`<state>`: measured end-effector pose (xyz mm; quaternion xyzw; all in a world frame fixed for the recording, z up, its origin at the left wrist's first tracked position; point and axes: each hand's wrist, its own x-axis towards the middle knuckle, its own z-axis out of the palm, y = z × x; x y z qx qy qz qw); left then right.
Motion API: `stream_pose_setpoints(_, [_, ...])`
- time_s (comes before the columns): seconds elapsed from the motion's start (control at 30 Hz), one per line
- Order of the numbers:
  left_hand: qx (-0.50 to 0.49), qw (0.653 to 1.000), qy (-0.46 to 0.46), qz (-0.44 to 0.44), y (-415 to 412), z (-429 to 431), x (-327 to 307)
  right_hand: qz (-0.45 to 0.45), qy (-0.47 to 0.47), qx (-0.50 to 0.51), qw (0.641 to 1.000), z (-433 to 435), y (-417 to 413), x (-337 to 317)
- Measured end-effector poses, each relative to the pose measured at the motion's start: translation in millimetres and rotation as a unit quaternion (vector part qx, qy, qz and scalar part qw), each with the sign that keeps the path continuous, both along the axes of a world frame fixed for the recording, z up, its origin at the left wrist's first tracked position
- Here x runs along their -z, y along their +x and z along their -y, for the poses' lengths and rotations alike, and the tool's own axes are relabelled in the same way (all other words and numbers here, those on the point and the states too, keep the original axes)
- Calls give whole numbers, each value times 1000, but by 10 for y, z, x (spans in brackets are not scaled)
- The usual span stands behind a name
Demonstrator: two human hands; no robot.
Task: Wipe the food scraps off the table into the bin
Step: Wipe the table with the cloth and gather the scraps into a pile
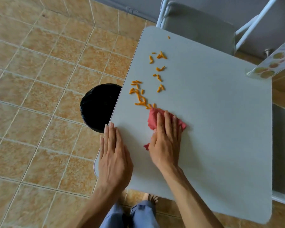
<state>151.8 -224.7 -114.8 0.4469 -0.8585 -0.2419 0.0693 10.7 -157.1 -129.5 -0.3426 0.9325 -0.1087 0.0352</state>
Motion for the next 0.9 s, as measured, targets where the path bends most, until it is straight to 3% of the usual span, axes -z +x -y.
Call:
stream_pose_setpoints(0.1, [-2, 1000, -6, -26, -449, 211, 18, -1, 10, -24, 1000, 47, -175, 2])
stream_pose_setpoints(0.27, [-74, 996, 6, -42, -1087, 576, 80, 29, 31, -133, 990, -685, -135, -95])
stream_pose_setpoints(0.4, [-107, 994, -9, -18, -1245, 579, 166, -11, 1, -53, 999, -866, -461, -92])
stream_pose_setpoints(0.57, [-105, 993, -46, 12, -1239, 538, 255, -30, -37, 168, 985, 7, -885, 53])
stream_pose_setpoints(0.67, [-108, 993, -47, 21, -1242, 530, 263, 0, -24, 108, 994, 454, -791, 23])
stream_pose_setpoints(0.73, [-99, 993, -49, 27, -1158, 508, 267, 9, -4, 16, 1000, 359, -671, 14])
stream_pose_setpoints(0.8, [-93, 994, -49, 31, -1067, 474, 283, -11, 16, -15, 1000, 41, -794, 41])
stream_pose_setpoints(0.9, [-73, 996, -45, 33, -1000, 427, 264, -41, 5, 148, 988, -244, -1186, 68])
